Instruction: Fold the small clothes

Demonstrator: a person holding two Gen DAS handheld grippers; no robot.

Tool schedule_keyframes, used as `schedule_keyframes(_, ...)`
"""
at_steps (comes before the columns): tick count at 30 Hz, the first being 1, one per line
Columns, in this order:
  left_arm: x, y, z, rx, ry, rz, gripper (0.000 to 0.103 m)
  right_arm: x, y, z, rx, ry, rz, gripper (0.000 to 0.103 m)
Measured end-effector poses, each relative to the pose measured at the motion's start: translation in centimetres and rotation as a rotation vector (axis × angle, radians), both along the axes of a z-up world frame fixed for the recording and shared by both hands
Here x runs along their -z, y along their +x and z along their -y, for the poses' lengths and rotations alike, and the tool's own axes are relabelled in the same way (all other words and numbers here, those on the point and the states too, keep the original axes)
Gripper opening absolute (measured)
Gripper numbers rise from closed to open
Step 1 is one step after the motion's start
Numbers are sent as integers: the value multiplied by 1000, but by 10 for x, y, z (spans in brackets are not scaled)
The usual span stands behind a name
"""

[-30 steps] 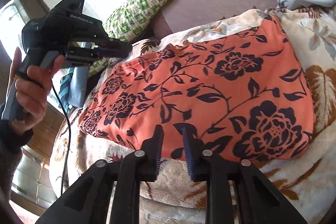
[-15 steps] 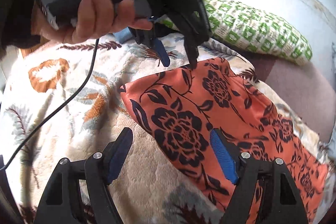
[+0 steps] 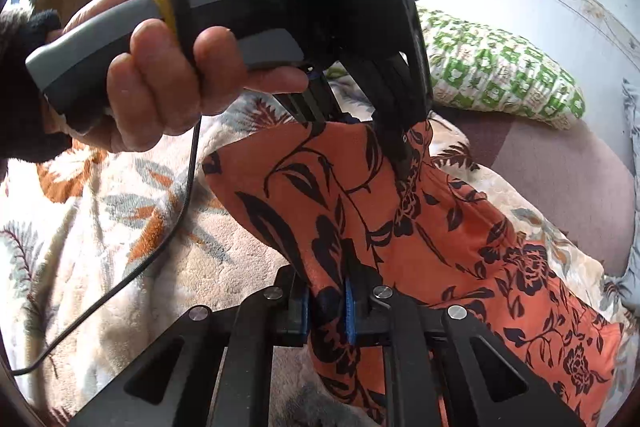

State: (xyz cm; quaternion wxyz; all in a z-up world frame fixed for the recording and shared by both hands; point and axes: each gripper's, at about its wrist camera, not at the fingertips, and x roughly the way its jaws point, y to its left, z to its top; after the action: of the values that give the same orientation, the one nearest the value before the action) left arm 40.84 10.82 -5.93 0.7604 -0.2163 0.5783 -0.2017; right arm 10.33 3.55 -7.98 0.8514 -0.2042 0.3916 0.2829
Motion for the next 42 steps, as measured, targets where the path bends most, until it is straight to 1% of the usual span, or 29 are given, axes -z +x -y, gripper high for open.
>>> schedule_keyframes(3,-36,-11,38,58,-3,75,17,-30,-4,28,74,81,1,11)
schedule_keyframes(5,-57,-21,68,103,-23,111,17,-48,-6,55,132,128,-3,10)
schedule_keyframes(8,-72,-32,118,176,-72,143,18,-68,-14,104,224,194,-35,10)
schedule_keyframes(9,-69,-33,138,199,-82,135,18,-71,-18,123,259,221,-55,10)
schedule_keyframes(11,-50,-32,180,237,-75,99,18,-68,-24,162,331,263,-112,10)
schedule_keyframes(12,-36,-29,200,244,-57,75,19,-63,-27,181,368,283,-149,10)
schedule_keyframes(14,-2,-23,232,226,-12,-6,19,-42,-26,218,446,330,-250,12)
schedule_keyframes(15,16,-19,243,209,23,-47,19,-30,-24,233,472,364,-319,13)
schedule_keyframes(16,30,-16,252,185,60,-80,19,-20,-24,246,506,386,-356,19)
schedule_keyframes(17,40,-16,257,167,94,-100,19,-15,-25,257,531,398,-368,28)
schedule_keyframes(18,43,-15,262,160,123,-108,20,-13,-25,264,528,417,-385,31)
schedule_keyframes(19,41,-14,264,161,141,-108,20,-14,-26,270,517,439,-395,32)
schedule_keyframes(20,35,-13,265,170,154,-108,21,-16,-26,276,504,463,-400,38)
schedule_keyframes(21,27,-13,266,182,165,-110,26,-19,-26,282,491,497,-412,43)
schedule_keyframes(22,17,-12,267,191,166,-115,33,-22,-25,289,491,541,-422,53)
schedule_keyframes(23,7,-11,265,197,155,-120,37,-25,-24,297,496,587,-428,60)
schedule_keyframes(25,-19,-7,257,186,143,-98,55,-27,-22,312,510,689,-438,63)
schedule_keyframes(27,-36,-4,255,175,187,-57,63,-26,-18,324,530,767,-454,65)
schedule_keyframes(28,-40,-4,260,177,214,-43,64,-25,-16,329,543,793,-459,67)
schedule_keyframes(29,-40,-3,265,184,247,-42,64,-24,-16,335,554,817,-464,72)
schedule_keyframes(31,-33,0,281,208,325,-65,64,-15,-9,341,586,841,-490,72)
schedule_keyframes(33,-22,2,312,221,433,-85,62,-2,0,342,610,842,-530,72)
schedule_keyframes(35,-10,7,334,233,541,-71,56,7,8,336,607,857,-571,72)
schedule_keyframes(36,-3,10,344,232,580,-72,46,12,11,333,591,877,-592,72)
schedule_keyframes(37,1,11,350,227,608,-80,46,16,15,329,559,899,-620,72)
schedule_keyframes(39,15,17,358,223,664,-96,46,23,20,321,533,889,-650,72)
schedule_keyframes(40,23,19,361,219,687,-102,38,25,22,317,509,886,-654,72)
schedule_keyframes(41,29,20,364,218,696,-110,30,27,24,312,495,861,-646,61)
schedule_keyframes(42,34,20,367,214,687,-116,22,28,25,309,491,827,-626,50)
